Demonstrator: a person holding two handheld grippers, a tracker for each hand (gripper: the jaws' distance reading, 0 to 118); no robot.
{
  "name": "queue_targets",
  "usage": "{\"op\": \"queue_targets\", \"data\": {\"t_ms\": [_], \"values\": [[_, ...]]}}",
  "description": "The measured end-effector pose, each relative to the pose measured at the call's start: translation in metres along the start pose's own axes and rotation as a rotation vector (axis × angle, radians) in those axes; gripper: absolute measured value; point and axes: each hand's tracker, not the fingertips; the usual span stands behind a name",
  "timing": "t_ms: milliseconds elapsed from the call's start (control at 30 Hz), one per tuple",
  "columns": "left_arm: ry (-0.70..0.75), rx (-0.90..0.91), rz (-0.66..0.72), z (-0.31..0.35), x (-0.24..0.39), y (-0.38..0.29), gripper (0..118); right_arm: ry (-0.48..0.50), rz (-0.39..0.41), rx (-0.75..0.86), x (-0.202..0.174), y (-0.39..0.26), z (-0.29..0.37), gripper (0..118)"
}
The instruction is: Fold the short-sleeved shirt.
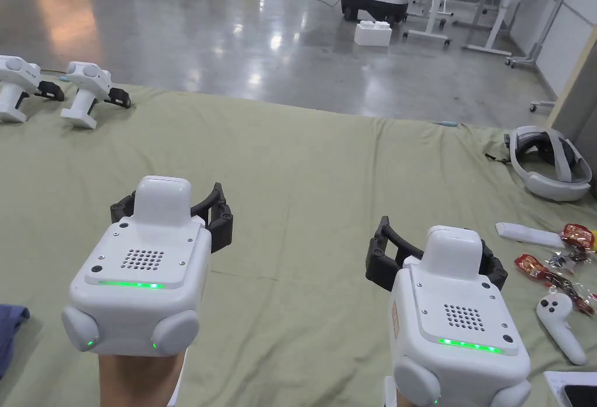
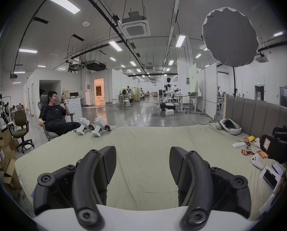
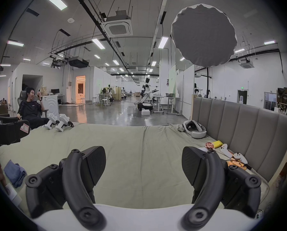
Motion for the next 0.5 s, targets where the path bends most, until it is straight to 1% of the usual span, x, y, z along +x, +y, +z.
{"op": "queue_targets", "data": {"t_ms": [200, 267, 333, 400, 467, 500], "values": [[-0.012, -0.010, 0.004, -0.0004, -0.0024, 0.0035, 76, 0.026, -0.041, -0.035, 0.0040, 0.0023, -0.0045, 100], [-0.016, -0.009, 0.014, -0.0005, -0.0041, 0.0042, 76, 0.057, -0.057, -0.047, 0.0062, 0.0021, -0.0055, 101], [-0.006, -0.004, 0.011, -0.0002, -0.0035, 0.0047, 76, 0.092, -0.089, -0.072, 0.0086, 0.0031, -0.0083, 105], [-0.001, 0.000, 0.006, 0.0001, -0.0041, 0.0055, 77, 0.073, -0.095, -0.069, 0.0084, 0.0030, -0.0081, 110], [-0.007, -0.003, 0.006, 0.0000, -0.0045, 0.0060, 81, 0.067, -0.095, -0.061, 0.0088, 0.0034, -0.0068, 111], [-0.007, -0.004, 0.004, -0.0001, -0.0048, 0.0058, 81, 0.070, -0.095, -0.055, 0.0093, 0.0039, -0.0056, 111]]}}
